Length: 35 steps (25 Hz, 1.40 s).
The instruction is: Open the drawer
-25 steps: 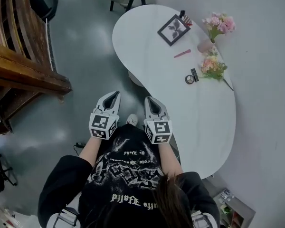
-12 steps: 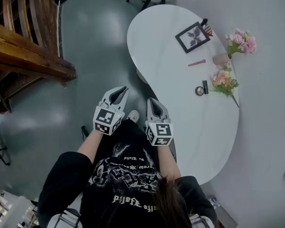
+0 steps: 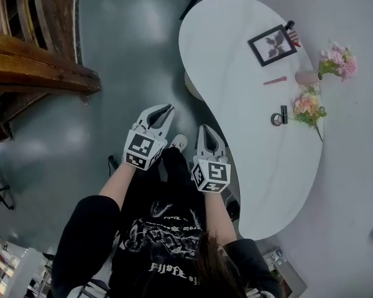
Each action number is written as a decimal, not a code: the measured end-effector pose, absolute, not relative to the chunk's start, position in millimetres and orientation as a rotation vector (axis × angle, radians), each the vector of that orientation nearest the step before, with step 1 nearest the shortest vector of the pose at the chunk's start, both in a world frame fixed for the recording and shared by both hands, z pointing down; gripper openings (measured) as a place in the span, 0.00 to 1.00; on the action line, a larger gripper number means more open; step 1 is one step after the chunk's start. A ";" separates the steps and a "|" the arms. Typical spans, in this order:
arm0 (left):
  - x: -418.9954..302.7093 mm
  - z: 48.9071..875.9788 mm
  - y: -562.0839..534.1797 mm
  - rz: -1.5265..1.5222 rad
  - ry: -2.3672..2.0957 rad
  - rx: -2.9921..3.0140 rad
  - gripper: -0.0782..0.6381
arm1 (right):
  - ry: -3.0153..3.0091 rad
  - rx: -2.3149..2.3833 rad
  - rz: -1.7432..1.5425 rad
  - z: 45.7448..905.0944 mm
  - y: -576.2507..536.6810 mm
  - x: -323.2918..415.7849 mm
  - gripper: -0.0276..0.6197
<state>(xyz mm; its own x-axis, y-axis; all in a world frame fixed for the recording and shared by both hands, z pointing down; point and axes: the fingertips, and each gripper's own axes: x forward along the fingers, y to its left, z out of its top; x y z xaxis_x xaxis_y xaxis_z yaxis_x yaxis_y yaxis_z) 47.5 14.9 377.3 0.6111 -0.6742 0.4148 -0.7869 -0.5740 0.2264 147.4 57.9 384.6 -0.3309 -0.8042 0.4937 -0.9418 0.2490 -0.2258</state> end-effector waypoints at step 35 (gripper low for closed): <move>56.4 548.5 -61.5 0.455 -0.867 2.570 0.28 | -2.135 1.723 0.669 534.8 -12.4 112.0 0.08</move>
